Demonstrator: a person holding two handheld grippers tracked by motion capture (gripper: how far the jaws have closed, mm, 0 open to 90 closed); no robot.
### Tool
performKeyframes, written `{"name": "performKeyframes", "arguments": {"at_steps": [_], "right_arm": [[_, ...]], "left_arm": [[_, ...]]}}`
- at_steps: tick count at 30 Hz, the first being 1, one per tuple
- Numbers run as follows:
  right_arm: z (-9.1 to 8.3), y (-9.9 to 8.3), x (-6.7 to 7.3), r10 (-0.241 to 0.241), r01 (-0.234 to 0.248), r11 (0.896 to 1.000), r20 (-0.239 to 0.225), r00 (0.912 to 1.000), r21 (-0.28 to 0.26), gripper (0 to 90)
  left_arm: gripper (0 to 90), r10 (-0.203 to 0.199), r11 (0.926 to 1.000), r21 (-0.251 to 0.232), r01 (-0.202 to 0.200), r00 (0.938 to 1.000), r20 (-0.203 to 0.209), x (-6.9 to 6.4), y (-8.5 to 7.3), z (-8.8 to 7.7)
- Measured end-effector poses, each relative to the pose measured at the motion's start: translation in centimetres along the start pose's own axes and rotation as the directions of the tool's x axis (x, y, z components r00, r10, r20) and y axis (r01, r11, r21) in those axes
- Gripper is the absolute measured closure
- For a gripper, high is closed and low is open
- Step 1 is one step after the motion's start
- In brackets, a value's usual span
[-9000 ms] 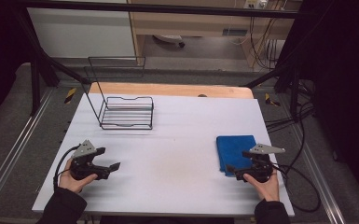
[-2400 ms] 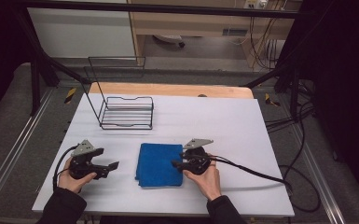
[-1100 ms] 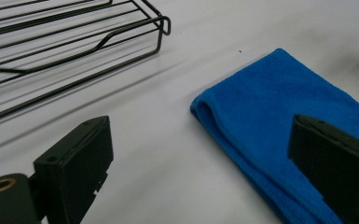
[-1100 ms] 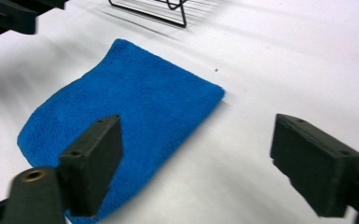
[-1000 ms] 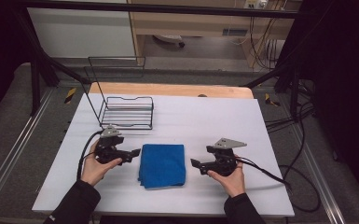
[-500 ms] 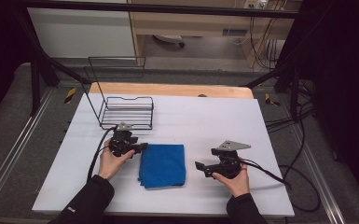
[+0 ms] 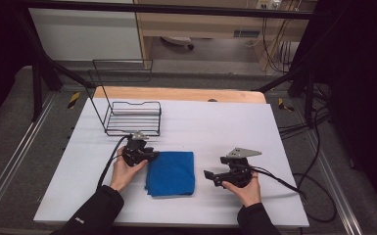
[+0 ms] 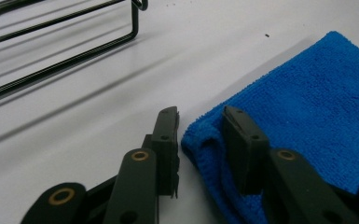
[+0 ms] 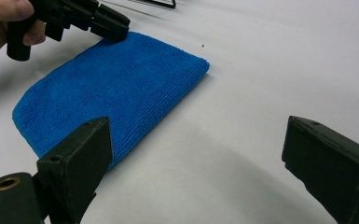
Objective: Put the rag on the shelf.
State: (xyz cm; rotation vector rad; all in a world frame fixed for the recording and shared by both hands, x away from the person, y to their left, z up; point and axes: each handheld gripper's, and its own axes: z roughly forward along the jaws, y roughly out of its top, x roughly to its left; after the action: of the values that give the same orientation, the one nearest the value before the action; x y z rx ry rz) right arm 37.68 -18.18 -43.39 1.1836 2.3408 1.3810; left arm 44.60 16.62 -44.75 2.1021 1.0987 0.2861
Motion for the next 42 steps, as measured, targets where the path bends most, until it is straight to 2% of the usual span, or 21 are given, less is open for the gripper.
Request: {"name": "performKeyframes", "arguments": {"at_steps": [5, 9, 14, 19, 25, 29, 33, 35, 42], "right_arm": [[0.1, 0.0, -0.1, 0.004, -0.004, 1.000, -0.007, 1.0000, 0.008, 9.3], [0.2, 0.1, -0.1, 0.010, -0.010, 1.000, -0.014, 0.9999, 0.007, 9.3], [0.2, 0.3, -0.3, 0.017, -0.017, 1.000, -0.014, 0.9998, 0.003, 8.5], [0.5, 0.7, -0.3, 0.014, -0.014, 1.000, -0.006, 0.9999, 0.003, 6.9], [1.4, 1.8, -0.2, 0.007, -0.007, 1.000, -0.001, 1.0000, -0.006, 3.5], [2.4, 2.8, 0.1, 0.004, -0.004, 1.000, -0.003, 1.0000, -0.009, 2.4], [3.8, 3.8, 0.1, 0.003, -0.003, 1.000, 0.015, 0.9999, 0.005, 3.0], [4.6, 4.2, 0.2, -0.004, 0.004, 1.000, 0.018, 0.9998, 0.012, 5.1], [7.1, 4.9, -0.4, 0.025, -0.026, 0.999, 0.036, 0.9991, 0.027, 14.8]], "left_arm": [[68.4, -0.026, 0.9997, 0.001, 0.026, 0.9996, 0.006, 0.1, 0.0, 0.0], [76.5, -0.049, 0.9988, 0.009, 0.048, 0.9982, 0.035, 0.1, 0.0, 0.1], [81.8, -0.044, 0.9990, 0.013, 0.043, 0.9981, 0.044, 0.0, 0.0, 0.0], [82.5, -0.030, 0.9995, 0.002, 0.030, 0.9988, 0.039, -0.1, -0.2, 0.1], [82.4, -0.032, 0.9995, -0.001, 0.032, 0.9988, 0.037, -0.1, -0.2, 0.1], [82.2, -0.029, 0.9995, -0.009, 0.029, 0.9989, 0.036, -0.1, -0.3, 0.1], [82.2, -0.027, 0.9995, -0.013, 0.028, 0.9990, 0.034, -0.1, -0.4, 0.2], [82.1, -0.027, 0.9995, -0.014, 0.027, 0.9990, 0.036, -0.1, -0.4, 0.2], [82.0, -0.022, 0.9997, -0.014, 0.022, 0.9991, 0.037, -0.1, -0.4, 0.2]]}}
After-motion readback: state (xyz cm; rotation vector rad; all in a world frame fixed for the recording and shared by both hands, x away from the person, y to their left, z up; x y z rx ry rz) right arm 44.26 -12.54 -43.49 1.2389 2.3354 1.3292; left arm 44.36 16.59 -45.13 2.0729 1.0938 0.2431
